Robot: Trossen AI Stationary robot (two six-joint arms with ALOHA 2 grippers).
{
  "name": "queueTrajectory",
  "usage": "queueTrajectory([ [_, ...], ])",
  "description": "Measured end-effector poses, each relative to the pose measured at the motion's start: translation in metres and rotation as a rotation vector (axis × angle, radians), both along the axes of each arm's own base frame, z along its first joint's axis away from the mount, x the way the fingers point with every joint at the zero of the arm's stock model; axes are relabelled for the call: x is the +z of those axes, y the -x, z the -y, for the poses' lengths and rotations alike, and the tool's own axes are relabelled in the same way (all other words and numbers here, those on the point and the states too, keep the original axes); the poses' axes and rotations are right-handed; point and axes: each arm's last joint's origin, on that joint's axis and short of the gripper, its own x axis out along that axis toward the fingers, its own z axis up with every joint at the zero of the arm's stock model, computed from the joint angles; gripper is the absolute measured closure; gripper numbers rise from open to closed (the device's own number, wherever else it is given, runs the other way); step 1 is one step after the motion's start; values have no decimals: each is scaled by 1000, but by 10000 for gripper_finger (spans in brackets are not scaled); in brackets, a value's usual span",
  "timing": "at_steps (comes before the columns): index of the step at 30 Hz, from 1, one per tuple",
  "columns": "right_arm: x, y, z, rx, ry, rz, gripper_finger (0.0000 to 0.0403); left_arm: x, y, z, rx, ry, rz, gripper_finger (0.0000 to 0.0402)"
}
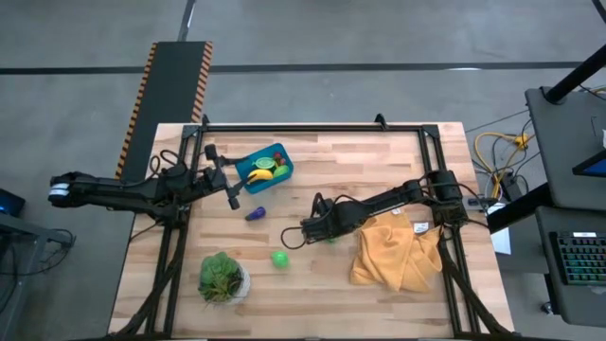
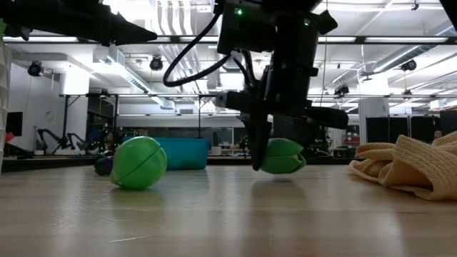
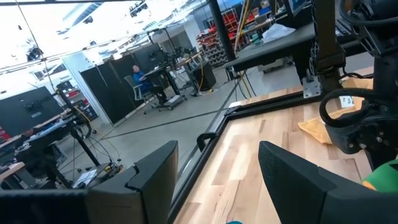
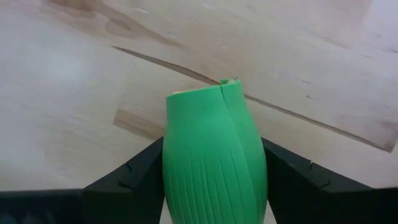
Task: Pick and placing Produce into tupperware
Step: Put the large corn into the blue bin
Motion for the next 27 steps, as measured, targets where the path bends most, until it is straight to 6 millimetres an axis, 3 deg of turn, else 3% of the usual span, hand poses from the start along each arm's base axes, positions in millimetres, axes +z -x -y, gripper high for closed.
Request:
queueTrajectory([
  [12, 14, -10, 6, 117, 68, 31, 189, 1, 0, 0, 0, 0, 4, 192],
  [27, 71, -45, 62, 331, 252, 140, 188, 1, 0, 0, 0, 3, 6, 192],
])
